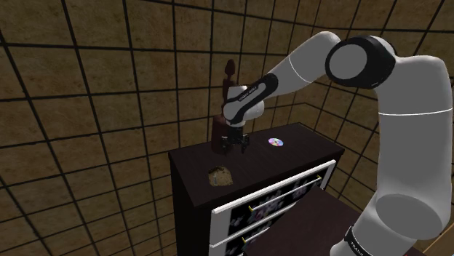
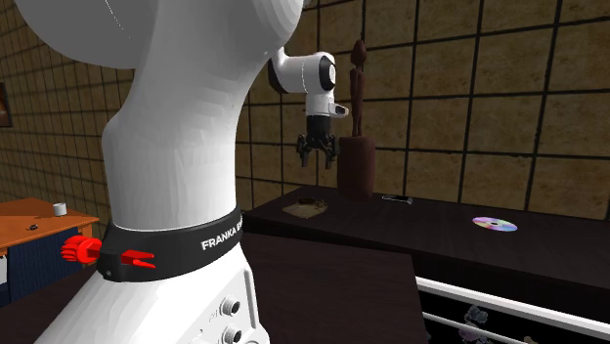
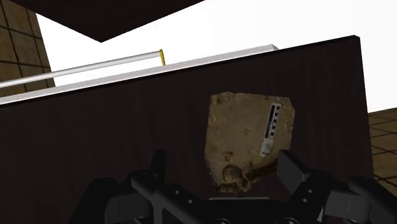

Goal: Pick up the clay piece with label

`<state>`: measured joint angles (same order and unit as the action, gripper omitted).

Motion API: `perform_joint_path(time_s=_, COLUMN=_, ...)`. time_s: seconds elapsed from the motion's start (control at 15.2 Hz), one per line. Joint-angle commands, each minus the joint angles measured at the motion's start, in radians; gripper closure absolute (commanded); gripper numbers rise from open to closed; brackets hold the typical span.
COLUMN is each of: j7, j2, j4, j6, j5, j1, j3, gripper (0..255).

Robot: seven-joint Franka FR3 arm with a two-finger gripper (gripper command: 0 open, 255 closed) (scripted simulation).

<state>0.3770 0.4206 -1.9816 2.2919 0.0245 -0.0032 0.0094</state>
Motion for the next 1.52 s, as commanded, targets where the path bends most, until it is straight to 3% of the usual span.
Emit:
perform_joint_path(time_s=0.0, j7=0.009, j2=0.086, j4=0.086, j6=-0.001, j5=0.008, j1=-0.002, j3=-0.001, gripper=0)
perform_joint_path(time_s=0.59, j7=0.051, j2=0.467, j4=0.508, j6=-0.048, j5=0.043, j1=-0.016, j3=-0.002, gripper=0)
perform_joint_path(time_s=1.25, j7=0.049, j2=0.551, j4=0.545, j6=-0.002, j5=0.044, j1=-0.017, j3=-0.001, gripper=0)
perform_joint_path(time_s=1.32, j7=0.048, j2=0.550, j4=0.544, j6=-0.002, j5=0.044, j1=-0.018, j3=-0.001, gripper=255)
perform_joint_path(time_s=1.45, j7=0.048, j2=0.550, j4=0.544, j6=-0.001, j5=0.044, j1=-0.017, j3=-0.001, gripper=255)
